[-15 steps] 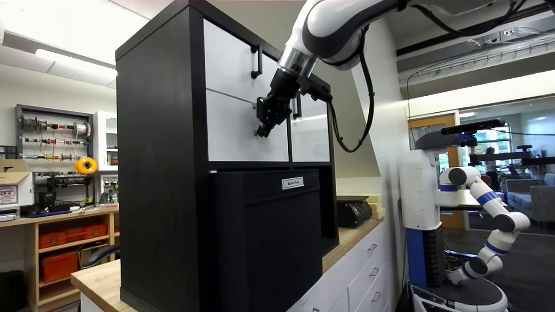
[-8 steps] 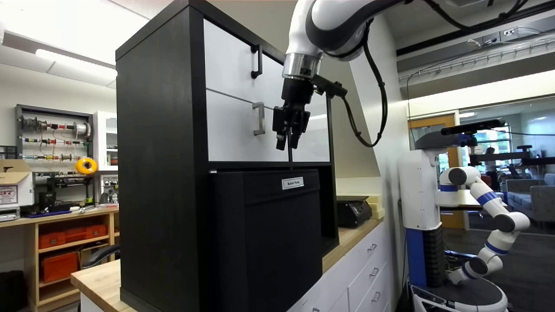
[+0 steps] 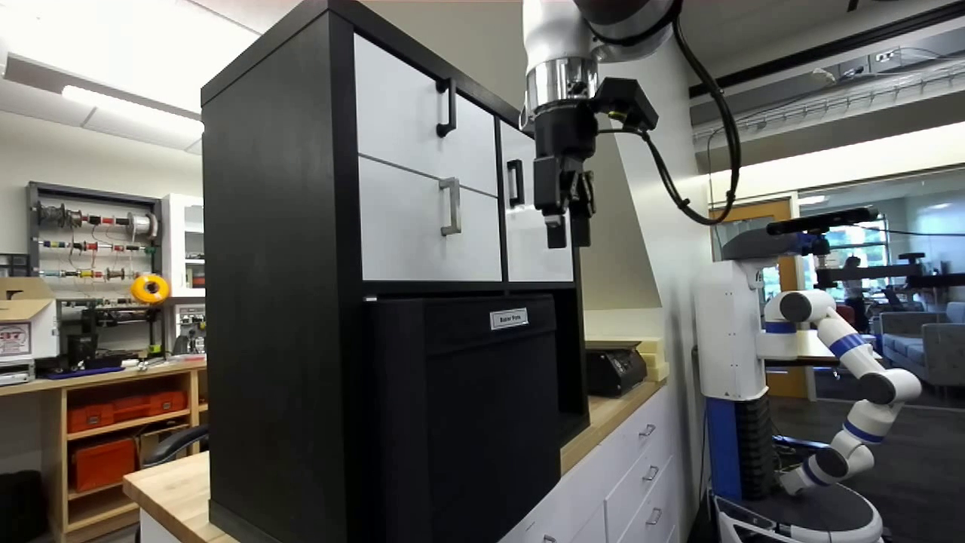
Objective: Close the open drawer
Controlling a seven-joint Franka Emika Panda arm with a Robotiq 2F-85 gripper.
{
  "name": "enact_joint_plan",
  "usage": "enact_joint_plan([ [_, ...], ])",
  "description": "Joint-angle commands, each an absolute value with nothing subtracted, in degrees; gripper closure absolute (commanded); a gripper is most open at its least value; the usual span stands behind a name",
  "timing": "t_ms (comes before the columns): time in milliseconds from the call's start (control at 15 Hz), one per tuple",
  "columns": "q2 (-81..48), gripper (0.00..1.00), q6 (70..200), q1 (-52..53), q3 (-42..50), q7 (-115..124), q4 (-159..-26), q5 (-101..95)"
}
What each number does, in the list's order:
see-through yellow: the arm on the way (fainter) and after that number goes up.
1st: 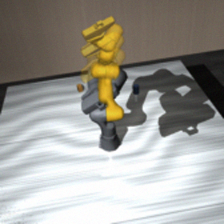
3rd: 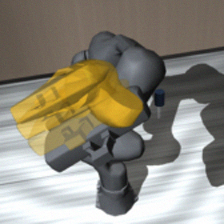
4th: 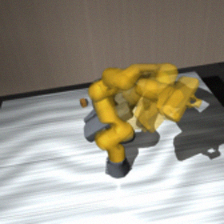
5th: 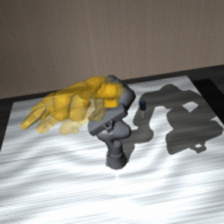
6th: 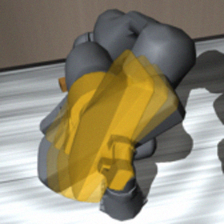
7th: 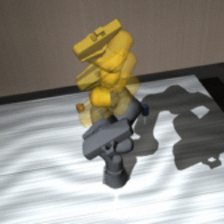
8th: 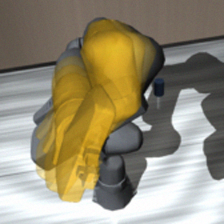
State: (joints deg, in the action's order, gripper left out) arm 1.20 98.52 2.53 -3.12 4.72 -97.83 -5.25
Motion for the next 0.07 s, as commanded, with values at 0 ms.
enact_joint_plan([
  [0,2.0,0.00,97.6,2.6,-3.1,4.7,-98.8,-4.8],
])
